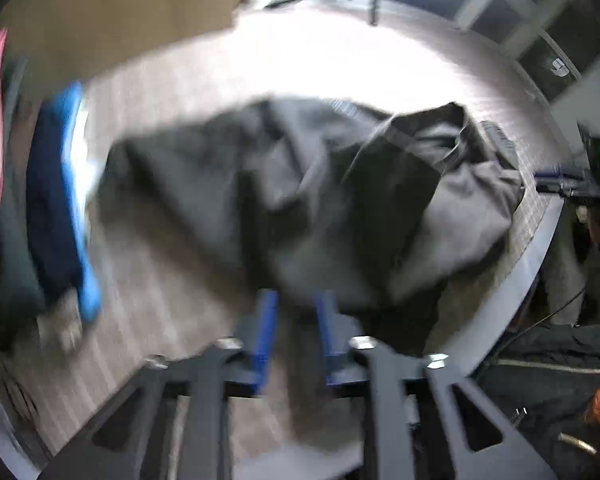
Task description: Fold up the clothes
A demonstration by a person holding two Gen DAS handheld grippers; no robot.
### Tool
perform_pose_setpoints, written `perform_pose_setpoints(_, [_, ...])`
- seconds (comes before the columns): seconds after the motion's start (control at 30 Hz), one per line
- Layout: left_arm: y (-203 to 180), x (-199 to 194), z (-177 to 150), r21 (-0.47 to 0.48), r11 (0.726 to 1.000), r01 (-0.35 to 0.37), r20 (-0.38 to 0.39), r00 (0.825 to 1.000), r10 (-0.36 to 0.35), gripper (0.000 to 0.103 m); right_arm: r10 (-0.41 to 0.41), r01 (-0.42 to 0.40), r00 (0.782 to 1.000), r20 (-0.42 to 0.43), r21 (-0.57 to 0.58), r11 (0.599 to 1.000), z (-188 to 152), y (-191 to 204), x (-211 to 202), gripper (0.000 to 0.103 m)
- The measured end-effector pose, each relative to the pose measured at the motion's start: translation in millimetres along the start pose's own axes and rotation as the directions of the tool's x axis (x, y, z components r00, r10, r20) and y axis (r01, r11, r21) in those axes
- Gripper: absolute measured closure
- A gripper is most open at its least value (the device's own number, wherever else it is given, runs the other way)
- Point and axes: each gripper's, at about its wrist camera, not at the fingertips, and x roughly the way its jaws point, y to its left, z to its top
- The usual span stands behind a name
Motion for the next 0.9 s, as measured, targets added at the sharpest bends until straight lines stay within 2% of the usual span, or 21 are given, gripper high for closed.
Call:
perform_pose_setpoints(0.07, [-14, 8, 14, 0.073, 0.997, 0.026, 0.008, 1.0, -0.027, 0.068, -0.014, 0.016, 0.999, 0.033, -0.07, 0.997, 14, 15, 6, 0.039])
perform_pose_setpoints(0.13, [-24, 21, 28, 0.107, 0.992, 0.063, -0.013, 0.998, -0.062, 0.067, 0.017, -0.015, 1.0, 0.023, -0.115, 0.993, 35, 24, 21, 0.039])
perform_pose_setpoints(0.2, [-34, 33, 37, 0.135, 0.985, 0.107, -0.031, 0.994, -0.104, 0.064, 0.06, -0.056, 0.998, 0.026, -0.129, 0.99, 40, 27, 32, 0.039])
perform_pose_setpoints(0.3, [-49, 47, 43, 0.153, 0.98, 0.125, -0.051, 0.992, -0.118, 0.063, 0.101, -0.099, 0.995, 0.009, -0.15, 0.984, 43, 30, 46, 0.039])
perform_pose_setpoints(0.37, [-53, 54, 49, 0.145, 0.979, 0.143, -0.054, 0.989, -0.136, 0.069, 0.105, -0.107, 0.994, -0.022, -0.174, 0.979, 41, 33, 56, 0.039])
perform_pose_setpoints(0.4, [-54, 58, 53, 0.141, 0.979, 0.148, -0.056, 0.988, -0.142, 0.076, 0.103, -0.109, 0.994, -0.039, -0.193, 0.975, 40, 34, 63, 0.04])
perform_pose_setpoints(0.43, [-56, 61, 56, 0.142, 0.979, 0.144, -0.06, 0.989, -0.137, 0.092, 0.095, -0.103, 0.994, -0.05, -0.2, 0.974, 39, 38, 71, 0.044])
perform_pose_setpoints(0.47, [-57, 63, 60, 0.143, 0.98, 0.137, -0.063, 0.99, -0.129, 0.097, 0.101, -0.111, 0.993, -0.06, -0.196, 0.974, 40, 38, 75, 0.046])
perform_pose_setpoints(0.53, [-59, 62, 67, 0.147, 0.981, 0.127, -0.061, 0.991, -0.119, 0.099, 0.146, -0.156, 0.986, -0.076, -0.157, 0.975, 44, 32, 74, 0.046])
perform_pose_setpoints(0.6, [-60, 55, 72, 0.157, 0.98, 0.121, -0.046, 0.992, -0.115, 0.099, 0.151, -0.155, 0.988, -0.039, -0.1, 0.983, 51, 22, 63, 0.045])
perform_pose_setpoints(0.7, [-56, 45, 80, 0.147, 0.981, 0.126, -0.028, 0.992, -0.123, 0.099, 0.213, -0.213, 0.976, 0.049, -0.02, 0.977, 65, 6, 48, 0.045])
perform_pose_setpoints(0.77, [-53, 37, 87, 0.139, 0.983, 0.123, -0.008, 0.992, -0.123, 0.099, 0.225, -0.224, 0.973, 0.057, -0.016, 0.974, 74, 6, 51, 0.045])
perform_pose_setpoints(0.8, [-51, 33, 90, 0.136, 0.983, 0.121, 0.003, 0.992, -0.122, 0.099, 0.215, -0.213, 0.976, 0.035, -0.042, 0.976, 78, 12, 59, 0.045])
perform_pose_setpoints(0.83, [-49, 29, 93, 0.133, 0.984, 0.119, 0.014, 0.992, -0.122, 0.099, 0.204, -0.203, 0.979, 0.013, -0.069, 0.977, 82, 18, 67, 0.049])
perform_pose_setpoints(0.87, [-48, 25, 97, 0.13, 0.985, 0.116, 0.025, 0.992, -0.121, 0.099, 0.203, -0.204, 0.979, -0.019, -0.105, 0.973, 81, 25, 73, 0.061])
perform_pose_setpoints(0.9, [-46, 20, 100, 0.127, 0.985, 0.114, 0.036, 0.992, -0.12, 0.099, 0.201, -0.206, 0.978, -0.051, -0.142, 0.968, 81, 32, 80, 0.101])
